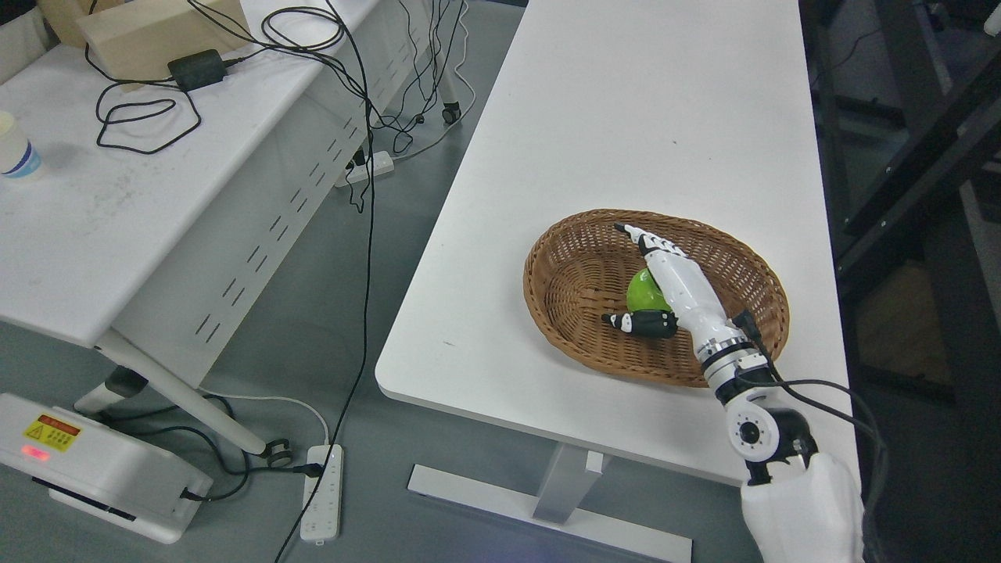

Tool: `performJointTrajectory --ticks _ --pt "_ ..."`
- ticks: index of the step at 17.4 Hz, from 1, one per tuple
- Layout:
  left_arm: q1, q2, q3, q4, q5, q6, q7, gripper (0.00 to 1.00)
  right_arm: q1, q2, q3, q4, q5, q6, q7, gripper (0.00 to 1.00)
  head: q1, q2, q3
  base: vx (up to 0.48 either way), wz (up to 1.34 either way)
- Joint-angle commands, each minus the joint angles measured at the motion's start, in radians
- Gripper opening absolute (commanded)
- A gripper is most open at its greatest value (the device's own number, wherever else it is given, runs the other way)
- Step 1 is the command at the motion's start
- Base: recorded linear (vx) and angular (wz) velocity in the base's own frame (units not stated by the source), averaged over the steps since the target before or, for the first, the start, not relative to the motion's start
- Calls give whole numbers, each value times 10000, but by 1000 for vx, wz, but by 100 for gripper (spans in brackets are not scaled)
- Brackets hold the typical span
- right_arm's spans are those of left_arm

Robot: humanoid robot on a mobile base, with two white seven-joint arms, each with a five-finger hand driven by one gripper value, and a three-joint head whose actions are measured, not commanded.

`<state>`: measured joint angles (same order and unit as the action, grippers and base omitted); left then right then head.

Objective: Place green apple on left shelf middle layer
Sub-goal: 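Lower the right hand beside the green apple in the wicker basket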

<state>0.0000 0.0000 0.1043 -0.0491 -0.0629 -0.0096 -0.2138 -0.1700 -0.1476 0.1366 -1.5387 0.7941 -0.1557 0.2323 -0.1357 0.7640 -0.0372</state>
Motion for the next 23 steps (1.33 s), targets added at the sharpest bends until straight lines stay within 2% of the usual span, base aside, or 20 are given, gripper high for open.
performJointTrajectory --ticks 1,7,19,22,23 --pt "92 175 0 0 0 4 5 100 -600 -516 46 1027 51 23 -37 100 0 0 0 0 0" --pt "92 175 0 0 0 4 -10 100 -540 -1498 152 1289 51 -23 -53 100 0 0 0 0 0" --pt "92 175 0 0 0 4 5 100 -402 -1531 383 1488 66 -69 -68 100 0 0 0 0 0" --pt "92 175 0 0 0 4 5 100 -218 -1515 322 1489 -40 -84 -37 60 0 0 0 0 0" --pt "92 175 0 0 0 4 -10 100 -187 -1500 261 1489 -72 -84 -7 44 0 0 0 0 0"
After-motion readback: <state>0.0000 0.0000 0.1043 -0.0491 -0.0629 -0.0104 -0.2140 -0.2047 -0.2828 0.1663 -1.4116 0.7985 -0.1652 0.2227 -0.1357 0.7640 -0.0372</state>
